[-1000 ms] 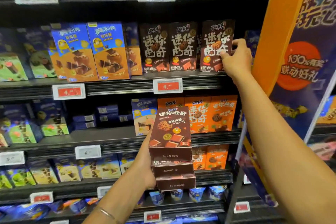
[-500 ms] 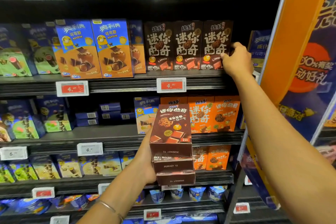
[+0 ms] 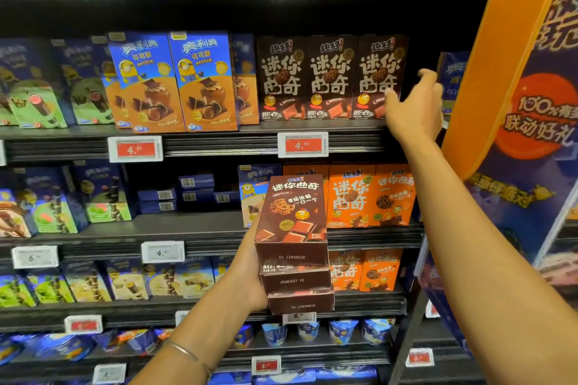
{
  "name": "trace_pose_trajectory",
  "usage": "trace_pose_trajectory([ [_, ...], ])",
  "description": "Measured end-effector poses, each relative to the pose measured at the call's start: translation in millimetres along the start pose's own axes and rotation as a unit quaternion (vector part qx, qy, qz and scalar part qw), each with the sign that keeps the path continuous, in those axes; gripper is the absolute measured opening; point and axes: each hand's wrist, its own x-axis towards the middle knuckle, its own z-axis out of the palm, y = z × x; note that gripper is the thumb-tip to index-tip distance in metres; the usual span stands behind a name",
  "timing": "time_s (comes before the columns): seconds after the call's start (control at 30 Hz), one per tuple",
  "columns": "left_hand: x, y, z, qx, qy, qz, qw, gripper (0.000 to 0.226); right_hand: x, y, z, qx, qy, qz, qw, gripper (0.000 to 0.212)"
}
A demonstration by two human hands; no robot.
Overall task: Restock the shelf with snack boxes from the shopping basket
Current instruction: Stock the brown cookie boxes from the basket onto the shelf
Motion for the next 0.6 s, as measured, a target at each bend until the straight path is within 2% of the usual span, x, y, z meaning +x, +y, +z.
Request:
trace_pose_trajectory([
  [0.1, -2, -3, -4, 0.001, 0.0, 0.006, 1.0, 0.065, -46, -11, -12, 0.11, 0.049, -0.024, 0.992, 0.054],
  [0.17, -4, -3, -6, 0.014, 0.001, 0.024, 1.0, 0.068, -88, -16, -17, 0.21, 0.04, -0.032, 0.976, 0.041],
  [0.23, -6, -5, -9, 0.025, 0.009, 0.043, 0.999, 0.072, -130, -18, -19, 0.286, -0.03, -0.019, 0.958, 0.03],
  [0.33, -9, -7, -15, 0.028, 0.013, 0.062, 0.998, 0.076, -183, -11, -13, 0.302, -0.157, 0.025, 0.94, 0.021],
  [0.4, -11, -8, -19, 0.02, 0.016, 0.077, 0.997, 0.075, -205, -7, -5, 0.291, -0.271, 0.099, 0.912, 0.028],
  [0.47, -10, -9, -24, 0.016, 0.026, 0.091, 0.995, 0.076, -218, -5, 0, 0.286, -0.386, 0.194, 0.855, 0.04],
  [0.5, -10, -10, -27, 0.016, 0.032, 0.1, 0.994, 0.074, -221, -4, 1, 0.281, -0.419, 0.214, 0.837, 0.044],
  [0.6, -13, -9, -35, 0.037, 0.046, 0.142, 0.988, 0.072, -223, -3, 0, 0.264, -0.473, 0.183, 0.82, 0.043],
])
